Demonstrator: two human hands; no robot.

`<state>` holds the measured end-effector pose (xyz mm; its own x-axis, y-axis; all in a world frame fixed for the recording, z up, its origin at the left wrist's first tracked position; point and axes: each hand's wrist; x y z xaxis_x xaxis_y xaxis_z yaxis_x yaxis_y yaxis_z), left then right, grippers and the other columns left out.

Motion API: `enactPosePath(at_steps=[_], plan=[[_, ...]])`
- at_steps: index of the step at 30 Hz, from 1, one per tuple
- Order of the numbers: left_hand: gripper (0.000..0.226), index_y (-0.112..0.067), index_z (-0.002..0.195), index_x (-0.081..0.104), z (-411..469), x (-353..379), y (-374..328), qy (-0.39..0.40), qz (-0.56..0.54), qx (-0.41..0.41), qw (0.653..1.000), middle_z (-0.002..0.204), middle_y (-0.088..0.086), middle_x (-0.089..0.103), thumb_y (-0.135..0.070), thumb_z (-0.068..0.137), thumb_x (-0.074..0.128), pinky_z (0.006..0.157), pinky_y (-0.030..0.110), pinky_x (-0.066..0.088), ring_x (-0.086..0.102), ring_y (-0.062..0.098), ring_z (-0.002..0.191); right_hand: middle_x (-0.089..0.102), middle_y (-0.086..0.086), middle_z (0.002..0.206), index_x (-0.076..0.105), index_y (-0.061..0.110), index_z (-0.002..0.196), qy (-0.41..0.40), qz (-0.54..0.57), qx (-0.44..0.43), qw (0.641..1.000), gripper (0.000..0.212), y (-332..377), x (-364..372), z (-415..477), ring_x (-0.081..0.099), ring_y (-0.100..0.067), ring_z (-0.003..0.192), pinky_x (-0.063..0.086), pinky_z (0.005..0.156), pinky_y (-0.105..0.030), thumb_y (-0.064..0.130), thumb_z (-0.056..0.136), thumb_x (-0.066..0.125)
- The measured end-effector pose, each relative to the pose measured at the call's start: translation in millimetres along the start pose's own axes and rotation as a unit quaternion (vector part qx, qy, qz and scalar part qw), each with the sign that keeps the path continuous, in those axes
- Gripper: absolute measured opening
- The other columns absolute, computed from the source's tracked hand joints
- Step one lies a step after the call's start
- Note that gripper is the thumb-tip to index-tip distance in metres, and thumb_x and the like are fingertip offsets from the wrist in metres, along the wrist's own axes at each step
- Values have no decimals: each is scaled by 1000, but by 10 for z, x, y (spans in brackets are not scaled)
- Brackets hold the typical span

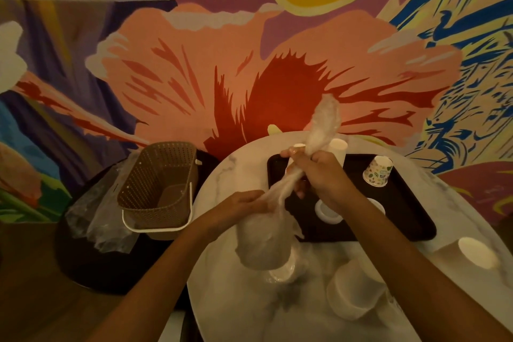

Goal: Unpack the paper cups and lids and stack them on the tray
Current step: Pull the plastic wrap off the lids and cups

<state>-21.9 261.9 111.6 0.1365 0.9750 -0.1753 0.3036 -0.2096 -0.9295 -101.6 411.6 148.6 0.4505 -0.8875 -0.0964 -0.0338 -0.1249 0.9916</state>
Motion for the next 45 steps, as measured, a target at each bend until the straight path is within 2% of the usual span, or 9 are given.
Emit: enactPosePath(at_steps=[3, 6, 11, 17, 21, 29, 33, 40, 45], plan=[[43, -26, 101, 57, -7, -7, 72, 5, -131, -13, 991, 108, 2, 60, -44, 64, 67, 91, 35, 47, 57, 24, 106, 60, -14, 73, 57, 1, 107, 8, 146, 50, 988, 28, 18, -1, 6, 63, -13, 52, 54, 47, -23, 21, 97, 41], [16, -25, 97, 55, -34, 16, 115, -27, -271, -10, 962, 100, 2, 60, -23, 81, 56, 78, 32, 47, 58, 19, 94, 66, -13, 88, 57, 8, 103, 10, 262, 69, 963, 19, -15, 29, 16, 70, -16, 71, 59, 63, -26, 22, 94, 48], [25, -20, 96, 56, 26, 66, 92, -86, -317, -32, 944, 98, 7, 63, -40, 88, 44, 82, 37, 47, 60, 22, 91, 63, -2, 109, 61, 16, 112, 81, -53, 131, 987, 37, -232, 124, -23, 59, -21, 104, 50, 92, -36, 37, 81, 63], [66, -23, 118, 53, 132, 104, 247, -161, -436, -99, 880, 120, 12, 61, -73, 77, 41, 88, 52, 49, 60, 33, 105, 60, -5, 116, 60, 11, 113, -29, -47, 84, 995, 29, -334, 201, -18, 54, -18, 104, 49, 89, -34, 26, 88, 57], [45, -26, 111, 50, 46, 233, 246, -128, -484, -83, 861, 110, 9, 62, -60, 82, 48, 80, 51, 51, 60, 31, 100, 60, -2, 111, 58, 8, 115, -87, -22, 60, 994, 31, -420, 228, -20, 55, -16, 102, 47, 94, -34, 19, 87, 61], [48, -25, 125, 48, 56, 409, 206, -149, -600, -6, 786, 113, 9, 63, -56, 88, 43, 82, 45, 50, 58, 29, 106, 64, -7, 106, 59, 7, 109, -139, 87, 65, 984, 26, -541, 278, -74, 59, -20, 99, 50, 88, -32, 12, 84, 64], [47, -24, 123, 45, 76, 509, 194, -148, -558, -33, 816, 123, 12, 56, -54, 87, 45, 97, 58, 40, 52, 34, 115, 60, -3, 100, 55, 10, 105, -171, 146, 70, 972, 20, -573, 333, -140, 57, -19, 97, 47, 88, -32, 12, 86, 61], [20, -29, 99, 52, -30, 277, 199, -176, -498, -33, 848, 104, 6, 57, -30, 82, 62, 73, 48, 52, 55, 29, 96, 65, -16, 91, 57, -9, 107, -111, 101, 70, 986, 25, -470, -30, -140, 59, -15, 73, 51, 64, -22, 7, 88, 55], [63, -29, 125, 49, -83, 97, 255, -139, -414, -43, 898, 113, 6, 60, -35, 65, 67, 74, 49, 54, 58, 29, 105, 60, -1, 82, 56, 16, 83, -104, 240, 93, 961, 10, -407, -285, -180, 58, -12, 81, 51, 78, -30, 7, 87, 56]])
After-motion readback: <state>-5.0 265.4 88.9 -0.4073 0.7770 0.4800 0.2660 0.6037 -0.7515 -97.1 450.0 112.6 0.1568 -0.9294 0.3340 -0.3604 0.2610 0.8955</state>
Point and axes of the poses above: each hand's wrist, its own z-axis towards the middle knuckle, its own x-axis out of the palm, y = z × x
